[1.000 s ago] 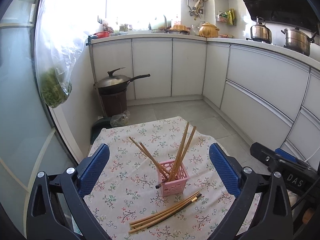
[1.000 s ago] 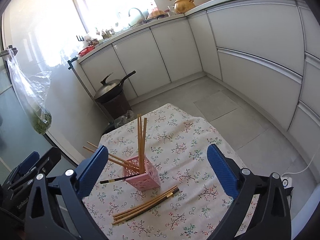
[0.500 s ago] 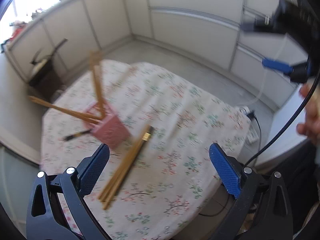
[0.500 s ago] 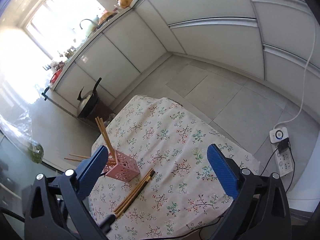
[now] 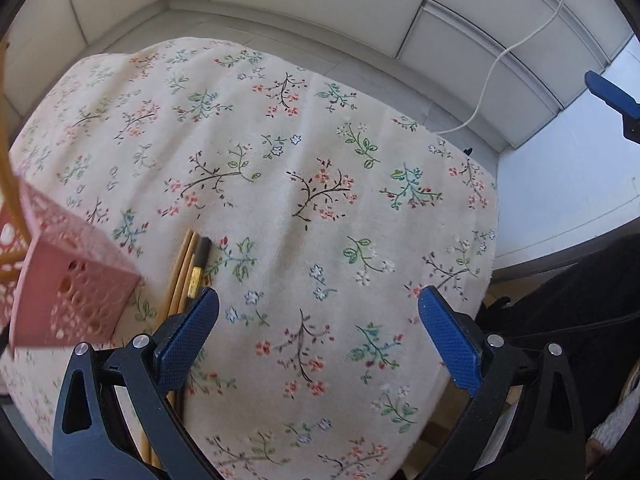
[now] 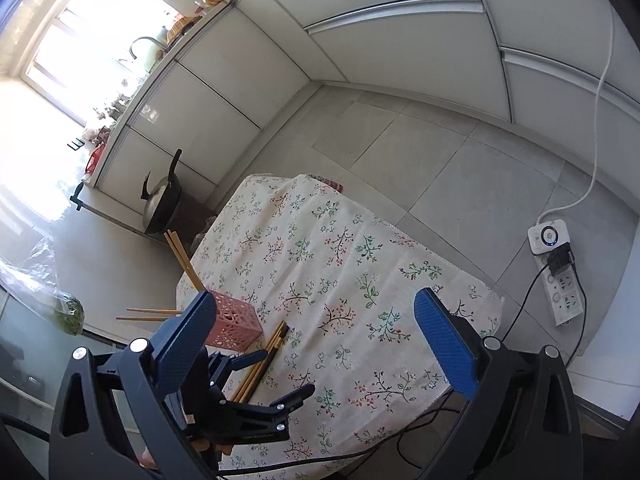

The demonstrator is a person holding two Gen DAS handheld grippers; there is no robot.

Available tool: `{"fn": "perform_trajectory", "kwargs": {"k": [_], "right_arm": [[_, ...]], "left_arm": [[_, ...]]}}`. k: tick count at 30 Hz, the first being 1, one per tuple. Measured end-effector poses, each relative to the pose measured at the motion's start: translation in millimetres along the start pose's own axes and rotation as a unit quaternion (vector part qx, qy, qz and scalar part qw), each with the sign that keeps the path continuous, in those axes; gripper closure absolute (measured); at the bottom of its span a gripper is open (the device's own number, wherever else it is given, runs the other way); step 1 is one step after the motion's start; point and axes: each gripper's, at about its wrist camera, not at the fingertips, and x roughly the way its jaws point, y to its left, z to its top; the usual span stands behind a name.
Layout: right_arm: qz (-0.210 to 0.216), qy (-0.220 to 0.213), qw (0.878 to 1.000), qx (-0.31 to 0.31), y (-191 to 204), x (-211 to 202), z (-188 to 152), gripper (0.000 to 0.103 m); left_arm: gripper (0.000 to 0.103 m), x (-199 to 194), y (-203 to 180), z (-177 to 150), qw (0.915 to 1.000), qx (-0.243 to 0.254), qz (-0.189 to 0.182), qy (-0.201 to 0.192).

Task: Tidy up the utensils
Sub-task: 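Lower the left tool to the pile and close on a chopstick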

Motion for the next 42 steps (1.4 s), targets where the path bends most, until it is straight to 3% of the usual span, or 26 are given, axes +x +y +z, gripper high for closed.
{"fn": "perform_trajectory", "kwargs": {"k": [2,6,10,12,13,20,25,31,38,42], "right_arm": [[0.004,0.016,1.000,0.009,-4,5,1,0.007],[0.011,0.038,0.999,0.018,-5,14,1,0.007],[0.008,0.050,0.999,0.018,-5,20,-1,0.007],[0.006,0.053,0.998,0.021,-7,22,-2,0.007],[0.004,0.054,0.998,0.024,-8,22,-2,0.007],[0.003,0.060,0.998,0.033,-11,26,-1,0.007],[0.002,0.057,0.998,0.034,-12,25,0,0.007],[0.013,0.063,0.997,0.042,-14,23,0,0.007],[0.006,0.067,0.997,0.033,-12,26,-4,0.007],[0.002,0.069,0.997,0.038,-14,29,-3,0.007]], "left_arm": [[0.007,8,7,5,0.9998,-0.002,0.020,0.006],[0.007,21,20,8,0.9995,-0.019,0.017,0.019],[0.008,32,26,10,0.9987,-0.010,0.042,0.028],[0.013,43,35,9,0.9972,-0.029,0.050,0.048],[0.015,41,35,8,0.9976,-0.026,0.049,0.040],[0.047,33,18,5,0.9968,-0.021,0.064,0.043],[0.048,28,1,7,0.9975,-0.032,0.058,0.027],[0.046,12,-34,-2,0.9982,0.021,0.054,0.017],[0.046,27,-14,-15,0.9969,0.015,0.068,0.035],[0.054,35,-16,-11,0.9953,0.022,0.081,0.048]]}}
